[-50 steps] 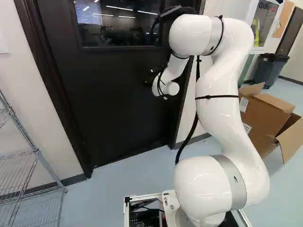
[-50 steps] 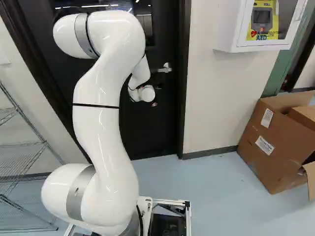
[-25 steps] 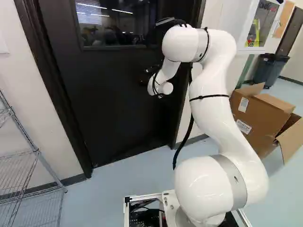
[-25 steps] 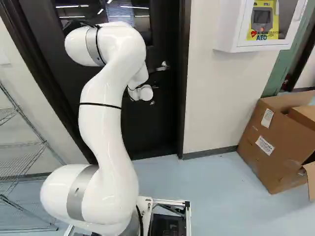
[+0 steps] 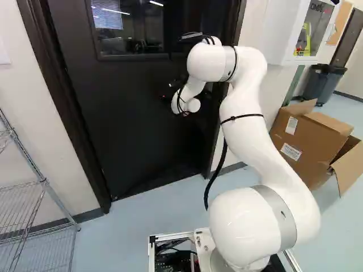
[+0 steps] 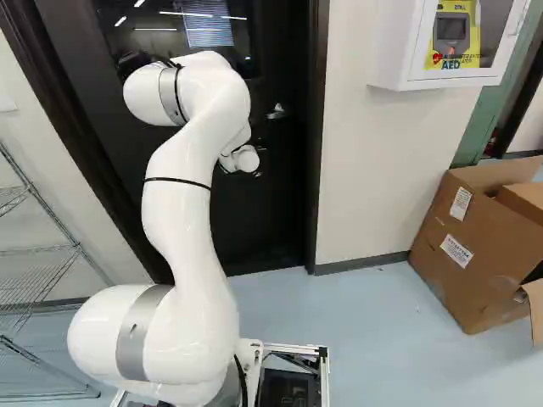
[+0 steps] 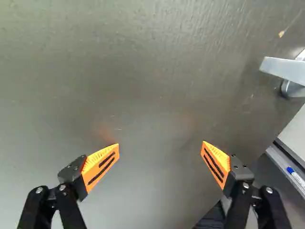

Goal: Open the door and move inside

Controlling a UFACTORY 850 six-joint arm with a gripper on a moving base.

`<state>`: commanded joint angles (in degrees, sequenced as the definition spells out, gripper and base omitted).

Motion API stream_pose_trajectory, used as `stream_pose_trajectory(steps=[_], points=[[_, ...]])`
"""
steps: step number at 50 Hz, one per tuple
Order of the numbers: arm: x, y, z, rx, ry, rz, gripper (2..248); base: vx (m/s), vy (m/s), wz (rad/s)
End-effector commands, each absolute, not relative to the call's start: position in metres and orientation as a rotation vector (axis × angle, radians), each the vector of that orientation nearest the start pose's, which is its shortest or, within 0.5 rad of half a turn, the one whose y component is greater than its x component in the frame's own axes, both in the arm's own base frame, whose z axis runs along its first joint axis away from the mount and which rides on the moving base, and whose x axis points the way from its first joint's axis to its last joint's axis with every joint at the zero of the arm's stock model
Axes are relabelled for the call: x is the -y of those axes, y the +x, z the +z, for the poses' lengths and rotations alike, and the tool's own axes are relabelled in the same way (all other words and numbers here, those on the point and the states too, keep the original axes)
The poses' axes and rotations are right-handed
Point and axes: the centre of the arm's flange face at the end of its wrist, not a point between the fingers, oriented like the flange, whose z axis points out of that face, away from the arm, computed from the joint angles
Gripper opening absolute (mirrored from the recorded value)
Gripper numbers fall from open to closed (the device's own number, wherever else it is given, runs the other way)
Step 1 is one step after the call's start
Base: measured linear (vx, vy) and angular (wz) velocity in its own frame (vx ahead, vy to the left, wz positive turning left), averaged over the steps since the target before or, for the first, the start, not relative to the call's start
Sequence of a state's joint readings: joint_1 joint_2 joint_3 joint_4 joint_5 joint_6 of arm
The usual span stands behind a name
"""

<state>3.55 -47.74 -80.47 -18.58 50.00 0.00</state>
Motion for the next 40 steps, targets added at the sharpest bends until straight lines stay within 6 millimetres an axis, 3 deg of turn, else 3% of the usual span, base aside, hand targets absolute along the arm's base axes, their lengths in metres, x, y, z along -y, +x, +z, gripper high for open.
stream_pose_trajectory(steps=[20,40], points=[[-0.091,0.749,0.329,0.633,-2.191,-2.001,247,0.000,0.000,0.000],[-0.070,0.745,0.331,0.605,-2.219,-2.006,247,0.000,0.000,0.000]])
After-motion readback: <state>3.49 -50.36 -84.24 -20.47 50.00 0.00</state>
